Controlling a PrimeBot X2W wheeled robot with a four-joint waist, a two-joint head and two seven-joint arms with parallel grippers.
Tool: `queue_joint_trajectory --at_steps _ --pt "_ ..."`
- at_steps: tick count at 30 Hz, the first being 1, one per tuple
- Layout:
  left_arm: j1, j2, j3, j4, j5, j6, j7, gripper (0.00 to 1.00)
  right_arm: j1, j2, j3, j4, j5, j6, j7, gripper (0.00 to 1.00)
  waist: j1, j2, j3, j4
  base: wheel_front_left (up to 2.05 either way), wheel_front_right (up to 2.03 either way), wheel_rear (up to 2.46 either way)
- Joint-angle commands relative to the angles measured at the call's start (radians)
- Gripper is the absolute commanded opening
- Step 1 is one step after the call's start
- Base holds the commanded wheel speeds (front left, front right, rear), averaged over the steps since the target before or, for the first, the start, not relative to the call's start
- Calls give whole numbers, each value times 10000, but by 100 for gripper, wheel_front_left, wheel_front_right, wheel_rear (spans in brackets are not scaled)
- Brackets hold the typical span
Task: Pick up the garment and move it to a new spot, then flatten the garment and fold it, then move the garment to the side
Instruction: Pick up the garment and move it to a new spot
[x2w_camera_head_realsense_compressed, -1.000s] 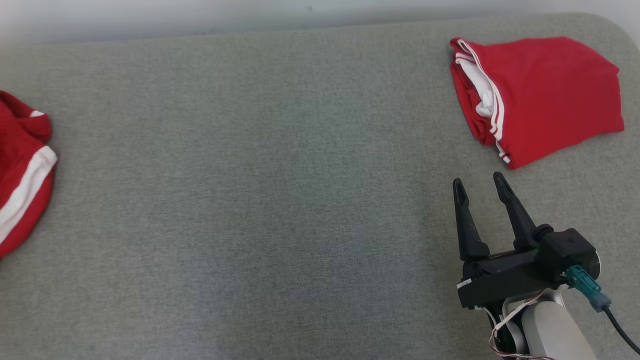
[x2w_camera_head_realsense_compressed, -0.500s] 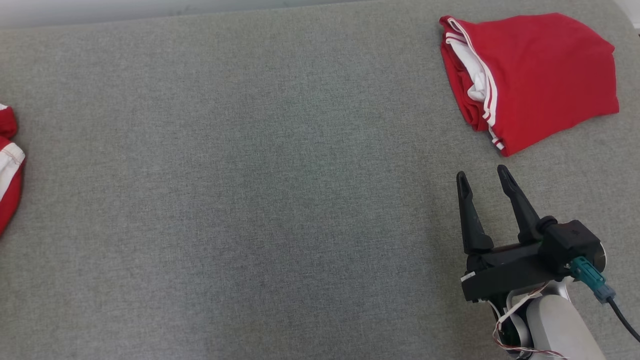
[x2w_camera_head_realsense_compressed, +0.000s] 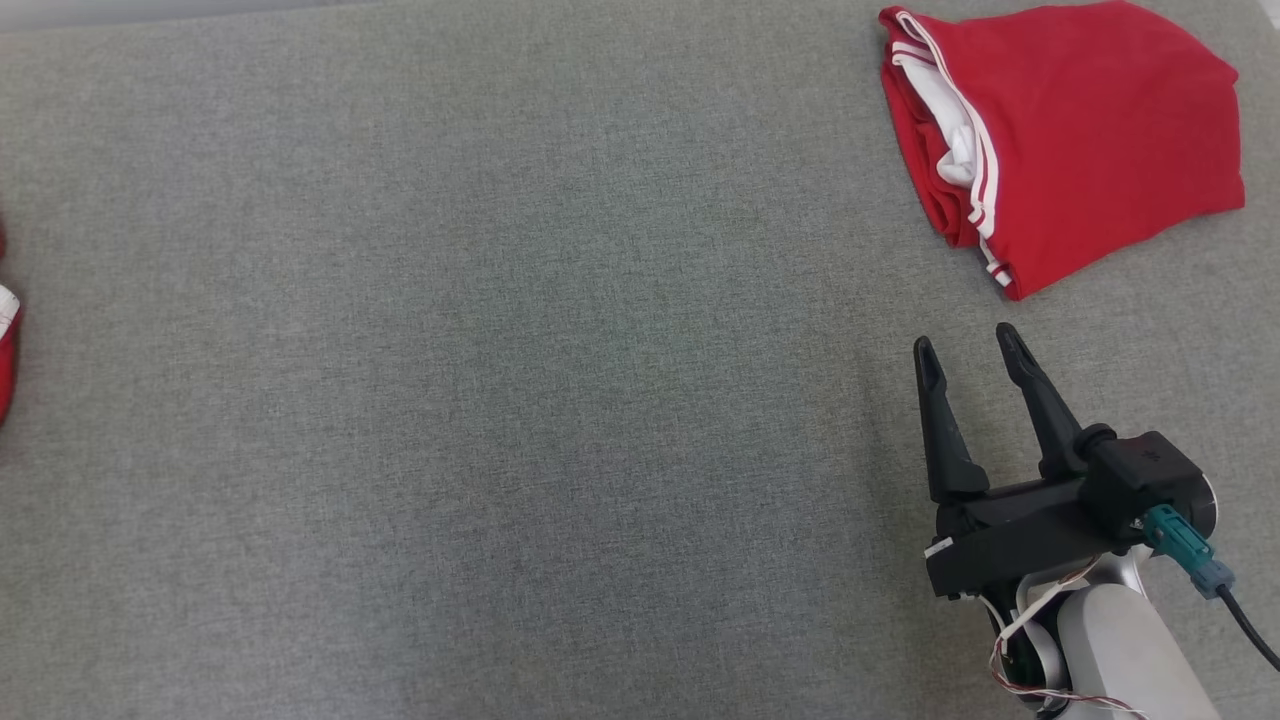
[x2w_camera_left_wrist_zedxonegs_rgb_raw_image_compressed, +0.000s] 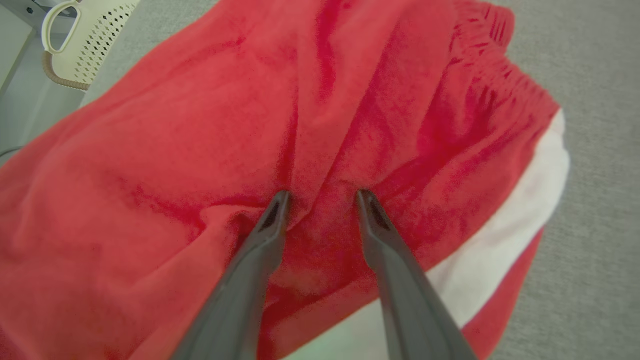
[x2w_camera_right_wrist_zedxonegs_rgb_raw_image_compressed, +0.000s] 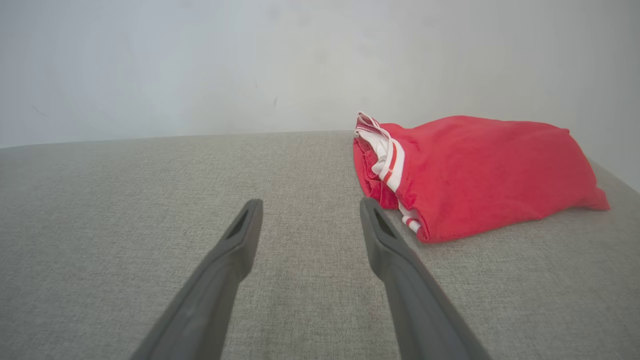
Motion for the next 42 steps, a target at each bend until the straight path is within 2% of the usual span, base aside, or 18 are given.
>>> queue_joint_trajectory --at_steps 1,14,23,36,42 --pt "47 84 -106 96 -40 9 -180 0 -45 -75 -52 -32 -54 -9 3 100 0 -1 -14 41 0 0 0" --pt "-542 92 -1005 -517 -7 9 -2054 0 65 44 -91 222 -43 -9 4 100 0 -1 -710 401 0 0 0" --pt "-909 -47 -2277 -2102 -286 8 -2628 0 268 123 -23 524 123 -9 -111 100 0 -1 -1519 536 0 0 0" --pt "-239 -158 -3264 -6004 -1307 10 -1814 0 520 296 -64 848 360 -9 -302 100 0 -1 -2179 155 0 0 0" --pt "459 -348 -3468 -8012 -1560 416 -1209 0 556 368 -146 939 372 -10 -385 100 0 -1 -2235 -118 0 0 0"
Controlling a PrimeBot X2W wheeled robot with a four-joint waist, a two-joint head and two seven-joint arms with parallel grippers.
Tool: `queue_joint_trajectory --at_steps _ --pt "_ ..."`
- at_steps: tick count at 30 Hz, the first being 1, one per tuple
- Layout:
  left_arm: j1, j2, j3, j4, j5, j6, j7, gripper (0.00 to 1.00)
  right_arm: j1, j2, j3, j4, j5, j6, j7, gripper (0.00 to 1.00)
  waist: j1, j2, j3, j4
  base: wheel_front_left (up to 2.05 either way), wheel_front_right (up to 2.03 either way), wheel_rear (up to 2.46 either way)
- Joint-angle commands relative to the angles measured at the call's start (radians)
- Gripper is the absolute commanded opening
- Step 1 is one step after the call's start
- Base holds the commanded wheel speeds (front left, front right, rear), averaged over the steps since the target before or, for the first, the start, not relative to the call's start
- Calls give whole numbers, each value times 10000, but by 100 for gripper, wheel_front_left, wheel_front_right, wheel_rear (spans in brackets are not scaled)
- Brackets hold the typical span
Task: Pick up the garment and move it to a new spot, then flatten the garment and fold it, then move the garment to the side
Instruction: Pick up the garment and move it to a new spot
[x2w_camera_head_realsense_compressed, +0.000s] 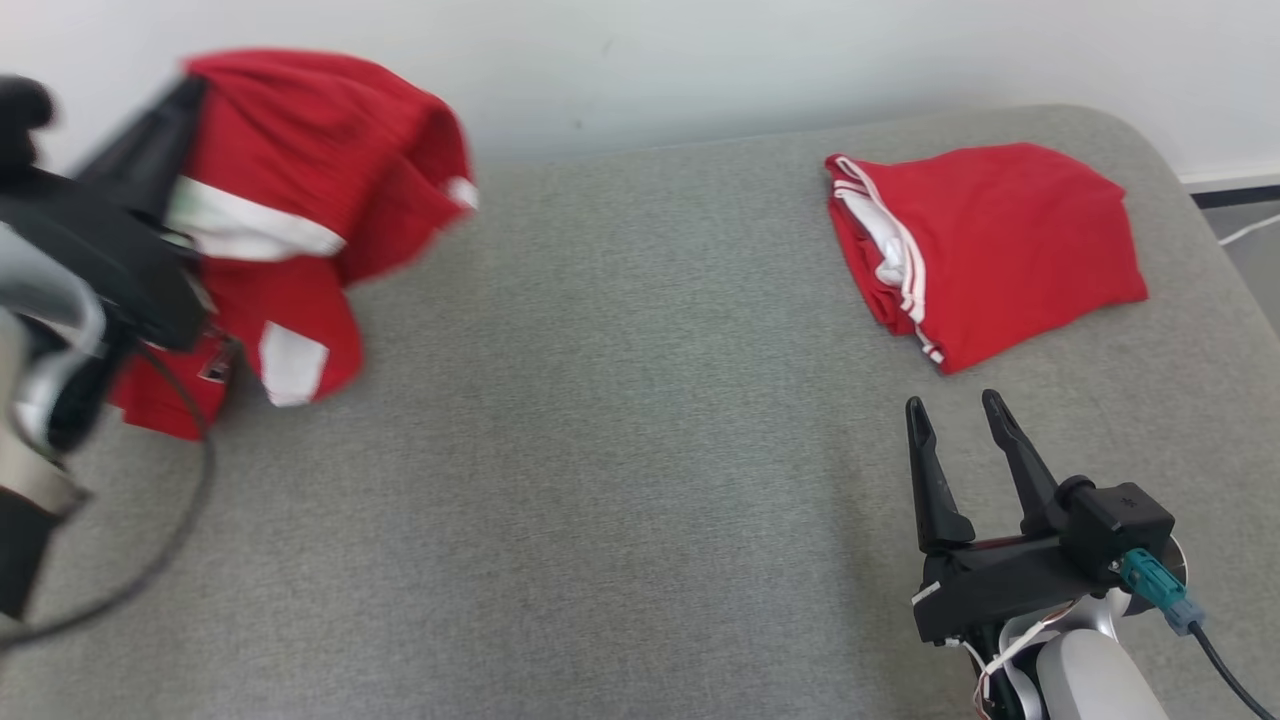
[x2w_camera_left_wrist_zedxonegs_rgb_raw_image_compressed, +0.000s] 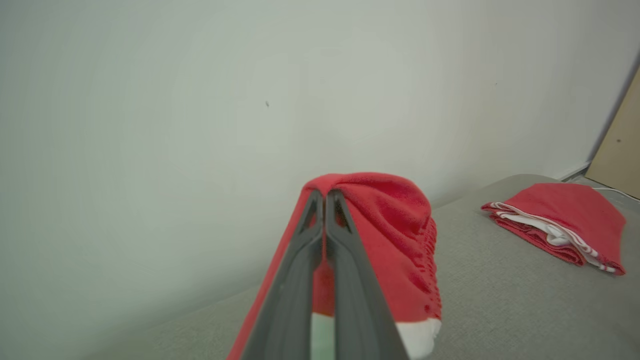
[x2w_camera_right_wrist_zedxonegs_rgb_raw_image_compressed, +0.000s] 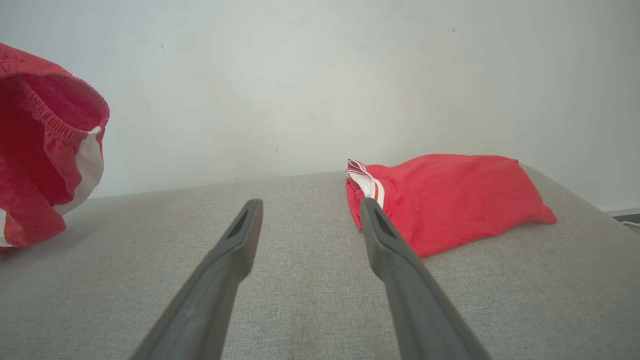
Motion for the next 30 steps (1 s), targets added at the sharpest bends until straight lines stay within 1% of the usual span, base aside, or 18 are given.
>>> queue_joint_trajectory --at_steps 1,7,8,10,11,12,14,17,18,20,24,29,30 --pt "341 -85 -81 -382 -148 135 81 0 92 45 -4 17 66 -10 -73 100 1 1 -33 -131 0 0 0" --pt "1659 -578 -500 -2166 -215 850 265 0 144 96 8 141 72 -10 -107 100 1 1 -132 -372 0 0 0" --pt "1659 -578 -500 -2166 -215 850 265 0 144 96 8 141 72 -10 -107 100 1 1 -132 -372 0 0 0" --pt "2096 -739 -665 -2551 -246 1059 247 0 170 96 12 174 83 -9 -116 100 1 1 -169 -426 0 0 0" --pt "2568 -975 -882 -2793 -280 1217 164 0 180 99 16 191 86 -9 -119 100 1 1 -197 -463 0 0 0" --pt "2786 -1099 -1002 -2857 -281 1262 107 0 183 95 10 202 90 -9 -117 100 1 1 -207 -473 0 0 0" --pt "3355 -1478 -1333 -2828 -333 1368 -61 0 180 103 14 241 105 -10 -74 100 1 1 -220 -496 0 0 0" --pt "3781 -1756 -1574 -2647 -237 1467 -363 0 155 122 67 286 136 -10 -28 100 1 1 -214 -523 0 0 0" --pt "4082 -1993 -1658 -2507 -275 1543 -633 0 162 135 109 319 181 -10 -10 100 1 1 -216 -531 0 0 0" --pt "4381 -2209 -1720 -2316 -382 1631 -865 0 181 134 146 374 208 -9 14 100 1 1 -210 -526 0 0 0" --pt "4833 -2626 -2033 -1896 -453 1555 -1213 0 214 83 144 466 245 -10 37 100 1 1 -231 -459 0 0 0" --pt "5035 -2977 -2240 -1210 -405 1417 -1658 0 143 98 176 501 242 -11 104 100 1 1 -262 -324 0 0 0" --pt "5010 -3026 -2253 -1093 -382 1397 -1757 19 132 93 183 512 247 -11 118 100 1 1 -273 -292 0 0 0"
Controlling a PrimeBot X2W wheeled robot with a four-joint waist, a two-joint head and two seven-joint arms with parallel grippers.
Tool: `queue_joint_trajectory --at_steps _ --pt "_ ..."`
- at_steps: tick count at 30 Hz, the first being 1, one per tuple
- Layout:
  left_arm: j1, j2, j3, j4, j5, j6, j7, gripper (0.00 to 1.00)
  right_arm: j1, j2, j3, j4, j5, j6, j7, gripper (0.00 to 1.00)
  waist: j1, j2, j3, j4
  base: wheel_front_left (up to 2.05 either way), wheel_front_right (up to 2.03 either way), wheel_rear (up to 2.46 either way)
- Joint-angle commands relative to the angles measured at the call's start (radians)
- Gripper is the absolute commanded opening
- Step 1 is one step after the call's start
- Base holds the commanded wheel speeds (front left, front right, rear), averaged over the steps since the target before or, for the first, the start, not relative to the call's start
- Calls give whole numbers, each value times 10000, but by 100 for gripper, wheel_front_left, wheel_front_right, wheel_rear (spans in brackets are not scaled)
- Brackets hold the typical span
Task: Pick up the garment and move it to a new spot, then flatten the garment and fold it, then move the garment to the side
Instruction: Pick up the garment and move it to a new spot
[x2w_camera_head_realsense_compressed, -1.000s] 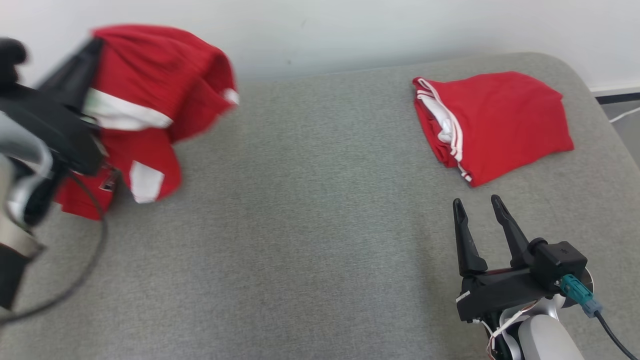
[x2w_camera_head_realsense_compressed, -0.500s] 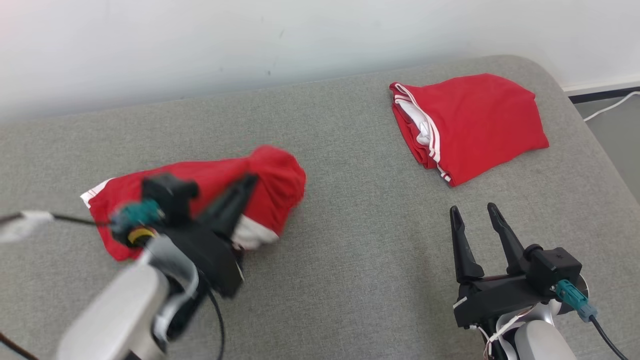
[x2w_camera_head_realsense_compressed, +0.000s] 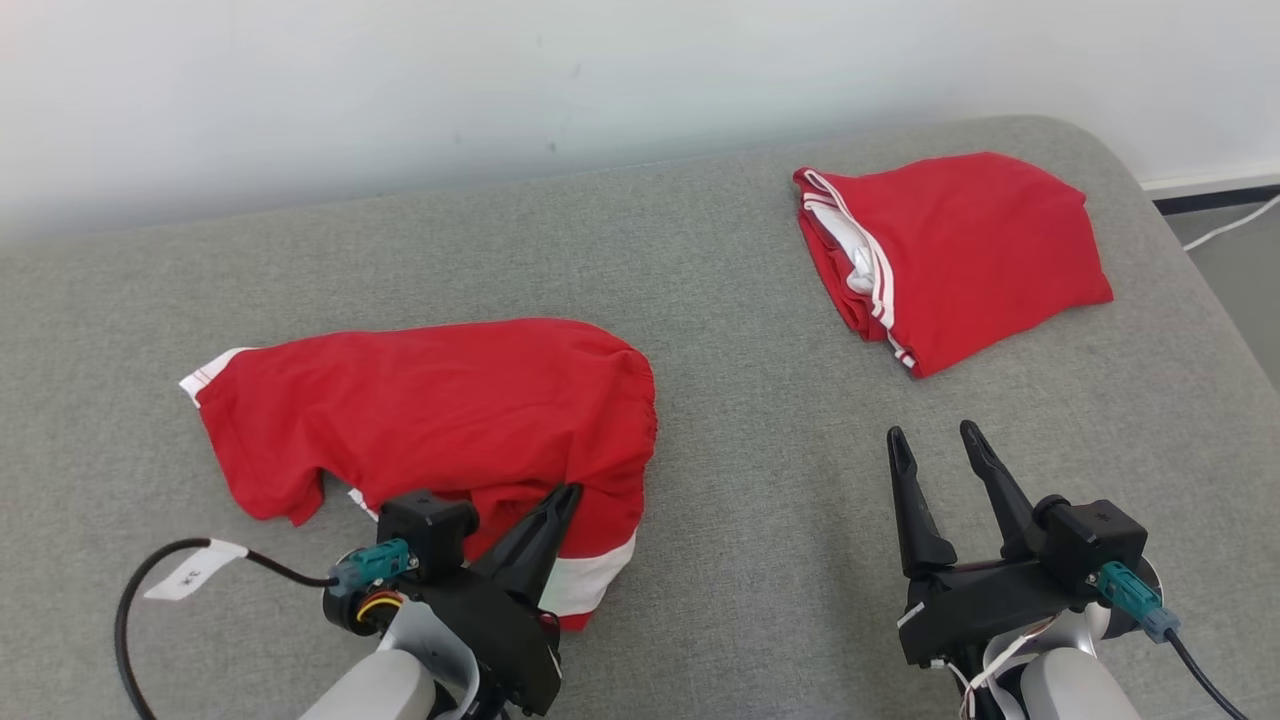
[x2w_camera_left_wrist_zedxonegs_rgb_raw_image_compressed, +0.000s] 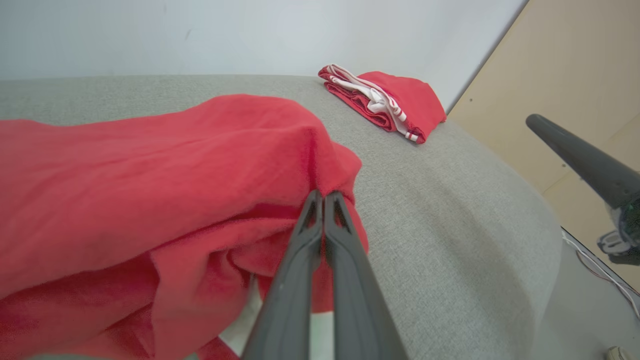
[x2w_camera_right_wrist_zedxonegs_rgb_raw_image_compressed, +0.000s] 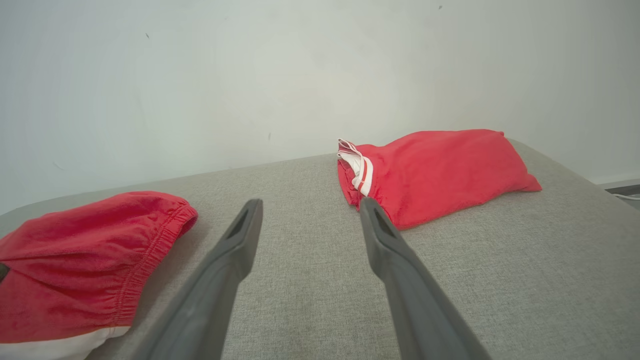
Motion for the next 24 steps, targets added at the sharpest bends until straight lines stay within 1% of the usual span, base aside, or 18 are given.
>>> queue_joint_trajectory --at_steps 1,2,3,6,8,13,17,19,22,24 --pt "105 -62 -45 162 61 -61 -201 42 3 -20 17 30 21 -11 23 100 0 0 -35 92 0 0 0" --pt "109 -113 -16 221 74 -52 -346 87 8 -23 29 35 27 -11 30 100 0 0 -53 127 0 0 0" --pt "126 -142 40 265 99 2 -513 100 20 -26 44 44 37 -11 33 100 0 0 -75 165 0 0 0" --pt "208 -191 177 266 137 78 -983 100 123 -86 -5 57 45 -11 10 100 0 0 -164 334 0 0 0" --pt "277 -116 274 197 219 174 -1216 100 166 -103 9 51 37 -11 21 100 0 0 -237 441 0 0 0" --pt "665 131 611 -57 182 463 -1559 100 290 -159 -37 1 21 -11 69 100 0 0 -449 702 0 0 0" --pt "1061 489 848 -2 212 693 -1660 100 335 -146 43 -66 3 -11 139 100 0 0 -551 819 0 0 0" --pt "1168 495 926 31 105 710 -1687 100 359 -154 34 -76 8 -11 151 100 0 0 -571 844 0 0 0" --pt "1378 702 1089 226 57 779 -1737 100 394 -181 42 -118 39 -11 208 100 0 0 -581 879 0 0 0" --pt "1425 768 1164 449 8 737 -1768 100 397 -179 59 -151 36 -9 234 100 0 0 -560 877 0 0 0"
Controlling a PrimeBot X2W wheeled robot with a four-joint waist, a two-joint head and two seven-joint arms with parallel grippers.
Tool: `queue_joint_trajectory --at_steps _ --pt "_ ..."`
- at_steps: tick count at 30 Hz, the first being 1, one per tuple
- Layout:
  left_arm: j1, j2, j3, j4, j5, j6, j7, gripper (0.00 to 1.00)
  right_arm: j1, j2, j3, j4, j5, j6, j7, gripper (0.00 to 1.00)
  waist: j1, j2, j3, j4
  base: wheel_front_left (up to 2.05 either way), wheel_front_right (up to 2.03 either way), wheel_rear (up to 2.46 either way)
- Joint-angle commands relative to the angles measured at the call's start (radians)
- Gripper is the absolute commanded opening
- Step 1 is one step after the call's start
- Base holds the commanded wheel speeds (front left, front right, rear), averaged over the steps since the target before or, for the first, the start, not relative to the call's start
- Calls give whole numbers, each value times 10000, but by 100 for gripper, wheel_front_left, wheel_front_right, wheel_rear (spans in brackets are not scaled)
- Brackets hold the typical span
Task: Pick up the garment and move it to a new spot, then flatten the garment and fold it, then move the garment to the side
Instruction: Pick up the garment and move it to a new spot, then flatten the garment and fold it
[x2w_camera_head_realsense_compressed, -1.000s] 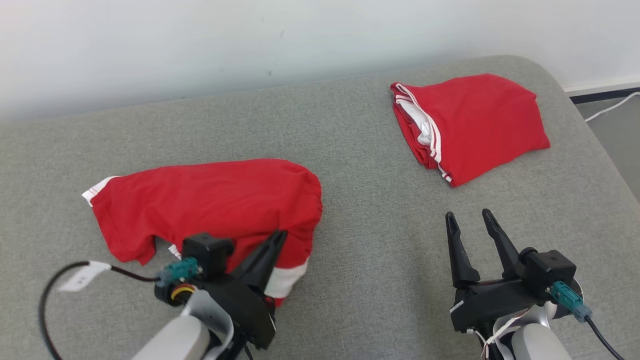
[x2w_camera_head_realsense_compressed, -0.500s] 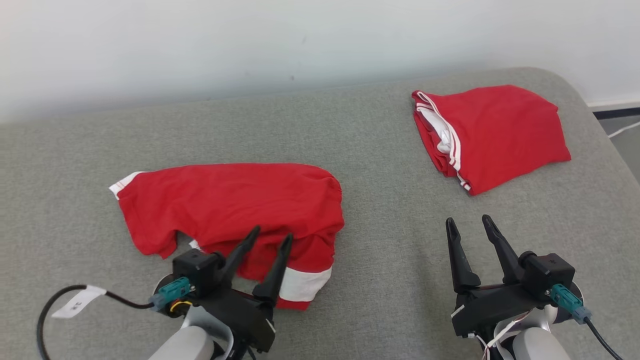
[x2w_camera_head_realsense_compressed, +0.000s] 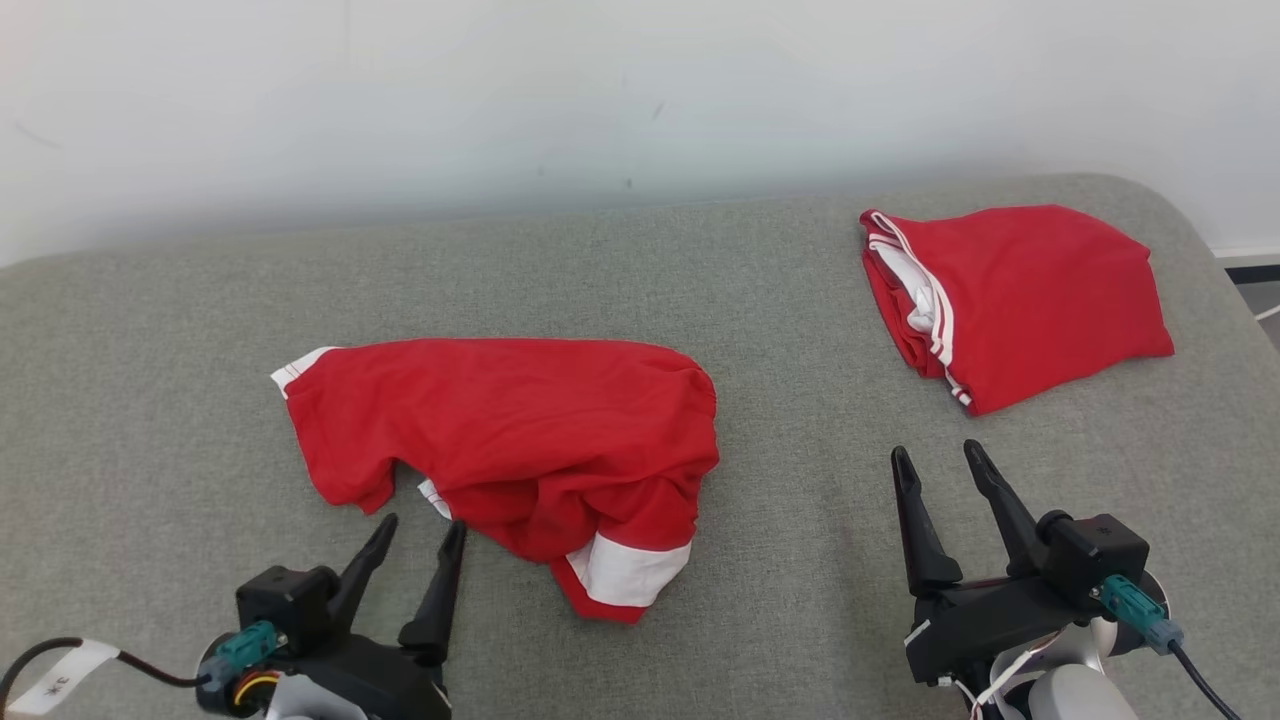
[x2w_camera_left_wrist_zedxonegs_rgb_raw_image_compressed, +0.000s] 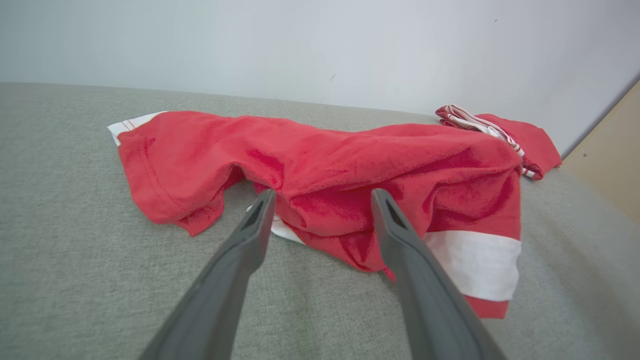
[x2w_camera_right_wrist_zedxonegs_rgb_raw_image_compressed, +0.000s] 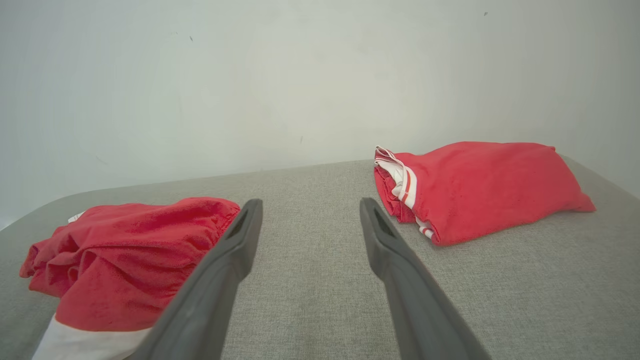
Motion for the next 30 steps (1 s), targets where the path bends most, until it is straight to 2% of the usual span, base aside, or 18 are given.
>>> queue_joint_trajectory --at_steps 1,23,24,25,30 --pt "90 58 67 95 -2 -20 -84 100 81 -46 31 -39 9 -11 47 100 1 0 23 -16 0 0 0" --pt "-857 -302 347 2328 126 -910 -261 100 -162 -51 194 -119 4 -11 -27 100 1 0 710 -1041 0 0 0" --pt "-893 -345 333 2411 100 -1003 -261 56 -160 -58 191 -119 1 -11 -22 100 1 0 720 -1046 0 0 0" --pt "-934 -370 321 2513 84 -1095 -244 0 -156 -62 194 -118 -4 -11 -24 100 1 0 722 -1046 0 0 0" --pt "-1138 -524 381 2792 308 -1246 -260 0 -92 -23 148 -82 -70 -9 27 100 1 0 616 -949 0 0 0"
